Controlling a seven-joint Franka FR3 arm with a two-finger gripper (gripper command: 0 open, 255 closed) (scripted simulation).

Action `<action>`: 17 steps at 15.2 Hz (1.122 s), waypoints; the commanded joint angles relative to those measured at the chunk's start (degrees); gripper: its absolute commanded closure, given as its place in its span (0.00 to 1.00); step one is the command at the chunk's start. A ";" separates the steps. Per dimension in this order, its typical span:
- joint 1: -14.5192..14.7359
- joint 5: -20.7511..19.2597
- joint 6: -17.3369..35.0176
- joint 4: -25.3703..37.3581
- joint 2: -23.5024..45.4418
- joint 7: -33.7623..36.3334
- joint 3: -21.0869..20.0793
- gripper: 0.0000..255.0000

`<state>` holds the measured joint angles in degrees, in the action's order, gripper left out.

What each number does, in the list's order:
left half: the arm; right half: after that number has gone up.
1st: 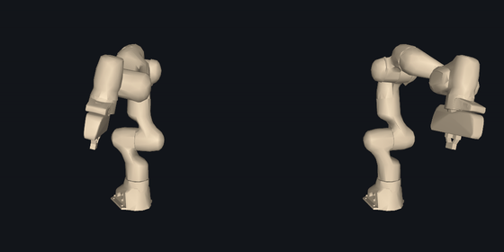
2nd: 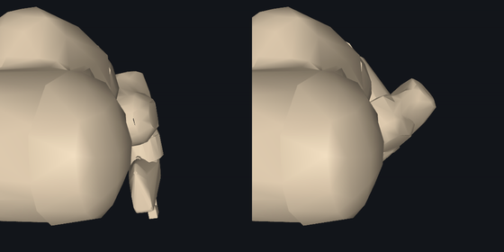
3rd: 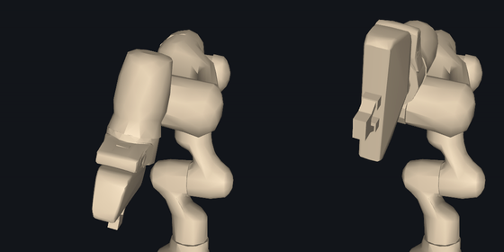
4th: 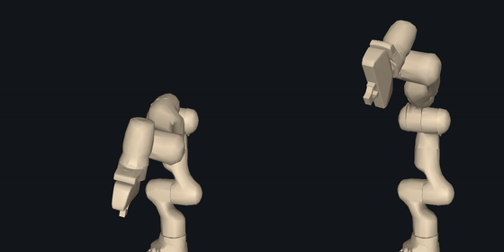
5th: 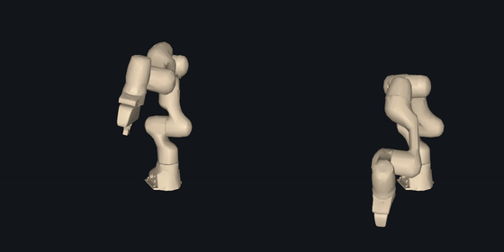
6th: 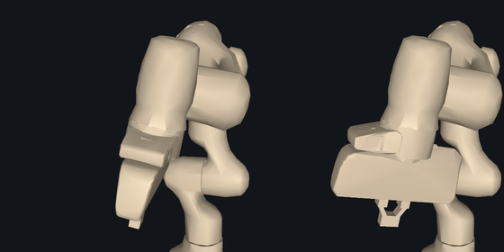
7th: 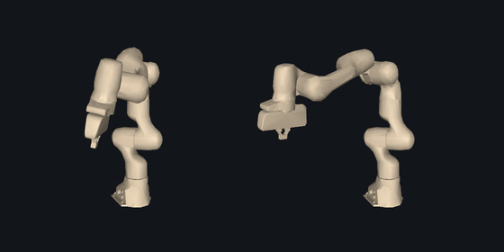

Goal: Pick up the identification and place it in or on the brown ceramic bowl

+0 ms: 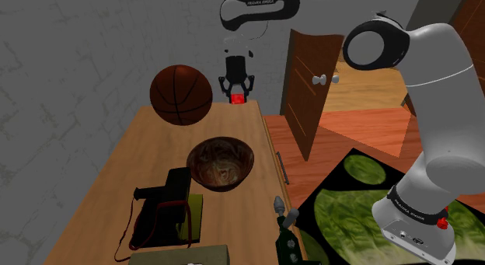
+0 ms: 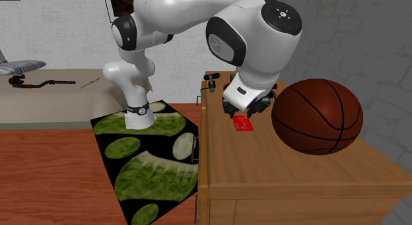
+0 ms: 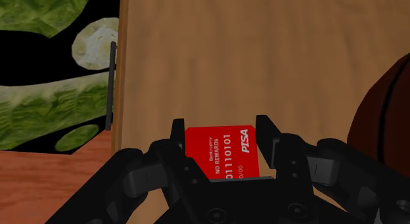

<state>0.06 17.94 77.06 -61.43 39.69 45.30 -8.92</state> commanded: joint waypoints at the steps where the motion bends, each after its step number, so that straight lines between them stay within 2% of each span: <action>1: -0.03 0.05 -1.52 1.71 0.13 0.54 -0.08 1.00; 13: 0.15 0.54 -11.74 15.98 3.52 4.60 -0.83 1.00; 15: 0.97 1.29 -6.99 5.44 -2.75 4.75 -1.05 1.00; 17: 1.96 2.04 -3.56 -1.91 -7.26 5.43 -1.47 1.00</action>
<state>1.64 19.60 71.04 -58.16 35.36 50.74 -10.26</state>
